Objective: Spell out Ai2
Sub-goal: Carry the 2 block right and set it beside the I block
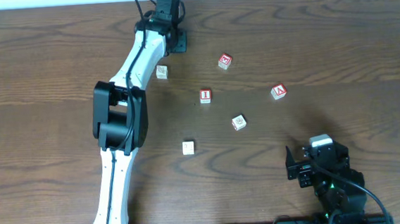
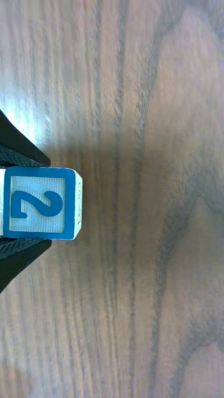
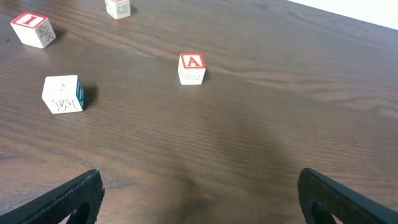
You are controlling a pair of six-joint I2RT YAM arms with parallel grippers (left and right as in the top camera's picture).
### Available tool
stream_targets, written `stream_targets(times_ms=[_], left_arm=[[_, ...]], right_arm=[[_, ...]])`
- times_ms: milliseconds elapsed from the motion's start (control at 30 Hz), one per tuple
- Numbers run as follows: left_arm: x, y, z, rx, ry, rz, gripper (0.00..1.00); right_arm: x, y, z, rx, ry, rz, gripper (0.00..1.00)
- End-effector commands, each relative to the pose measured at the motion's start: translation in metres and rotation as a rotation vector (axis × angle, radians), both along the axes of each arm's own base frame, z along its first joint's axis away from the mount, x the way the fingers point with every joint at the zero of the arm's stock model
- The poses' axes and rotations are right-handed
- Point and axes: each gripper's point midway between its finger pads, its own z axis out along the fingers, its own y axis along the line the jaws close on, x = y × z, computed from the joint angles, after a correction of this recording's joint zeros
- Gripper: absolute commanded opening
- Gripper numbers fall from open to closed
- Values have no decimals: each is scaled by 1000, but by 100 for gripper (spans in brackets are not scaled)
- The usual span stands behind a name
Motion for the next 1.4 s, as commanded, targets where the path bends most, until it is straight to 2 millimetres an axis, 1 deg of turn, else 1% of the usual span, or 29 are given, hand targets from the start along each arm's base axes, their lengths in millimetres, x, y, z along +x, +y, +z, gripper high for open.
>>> stream_targets(times_ms=[0,67,167,233,300,333,433,533,600,767,833,1033,1167,1367], left_arm=[[14,4,29,-1,-55,29,24],[14,1,41,-10,-60,34,24],[10,-6,52,-29,-52,51,19],[5,-12,56,-33,-39,53,16],[-4,-20,55,-35,-14,54,6],[-10,-25,55,-37,2,59,6],[-26,-39,56,-30,39,44,6],[-49,-58,60,-9,80,-1,6],[-61,-66,60,3,105,-23,6],[-85,-80,61,39,152,-63,6],[-95,-86,66,57,158,-80,6],[-112,-104,78,65,152,-116,6],[-123,-105,77,91,172,-103,6],[-140,-112,76,135,196,-122,6]], right_arm=[[0,-2,0,-8,-6,-2,99],[0,-2,0,-8,-6,-2,99],[0,-2,0,-8,-6,-2,99],[0,-2,0,-8,-6,-2,99],[0,-2,0,-8,-6,-2,99],[0,-2,0,-8,-6,-2,99],[0,-2,0,-8,-6,-2,99],[0,-2,0,-8,-6,-2,99],[0,-2,0,-8,-6,-2,99],[0,-2,0,-8,-6,-2,99],[0,-2,0,-8,-6,-2,99],[0,-2,0,-8,-6,-2,99],[0,-2,0,-8,-6,-2,99],[0,-2,0,-8,-6,-2,99]])
